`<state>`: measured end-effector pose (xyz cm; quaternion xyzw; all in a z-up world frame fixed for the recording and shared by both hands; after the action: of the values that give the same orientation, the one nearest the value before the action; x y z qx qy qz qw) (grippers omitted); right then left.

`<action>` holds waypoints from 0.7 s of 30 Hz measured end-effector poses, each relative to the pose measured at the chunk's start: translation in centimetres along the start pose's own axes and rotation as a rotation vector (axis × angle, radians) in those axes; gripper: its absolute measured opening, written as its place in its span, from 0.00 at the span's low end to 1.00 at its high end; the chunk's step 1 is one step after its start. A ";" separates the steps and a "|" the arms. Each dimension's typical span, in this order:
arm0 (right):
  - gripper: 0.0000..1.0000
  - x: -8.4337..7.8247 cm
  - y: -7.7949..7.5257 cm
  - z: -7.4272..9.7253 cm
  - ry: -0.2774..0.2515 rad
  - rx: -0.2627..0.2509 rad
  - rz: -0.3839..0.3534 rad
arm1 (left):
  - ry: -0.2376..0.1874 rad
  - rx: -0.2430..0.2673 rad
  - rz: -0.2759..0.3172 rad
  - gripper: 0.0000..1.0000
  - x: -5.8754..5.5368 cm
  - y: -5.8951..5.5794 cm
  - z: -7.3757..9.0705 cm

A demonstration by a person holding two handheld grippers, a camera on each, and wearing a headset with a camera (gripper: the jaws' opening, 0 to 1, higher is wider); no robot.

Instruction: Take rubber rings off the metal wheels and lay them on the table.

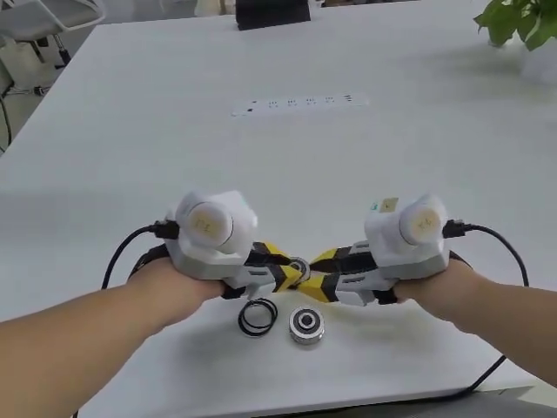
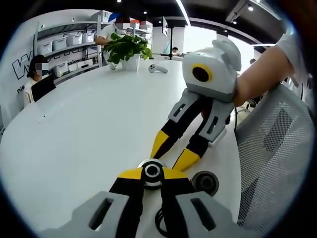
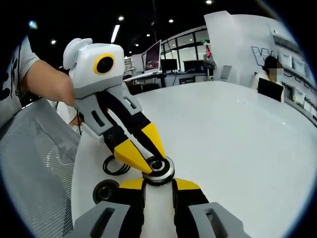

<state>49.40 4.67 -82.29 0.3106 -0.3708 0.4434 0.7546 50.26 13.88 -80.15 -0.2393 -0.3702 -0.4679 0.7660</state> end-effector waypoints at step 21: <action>0.00 -0.4 -0.2 0.4 0.026 -0.027 -0.035 | -0.045 0.024 -0.004 0.08 -0.3 -0.2 0.0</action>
<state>49.38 4.08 -82.44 0.3012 -0.3611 0.4291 0.7712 50.02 13.97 -80.39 -0.2396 -0.3933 -0.4597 0.7594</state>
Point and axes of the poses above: the centre of the closed fingertips' face, and the gripper's own axes: z roughly backward along the fingers, y roughly to its left, x roughly out of its top, the point moved 6 cm from there along z, roughly backward along the fingers
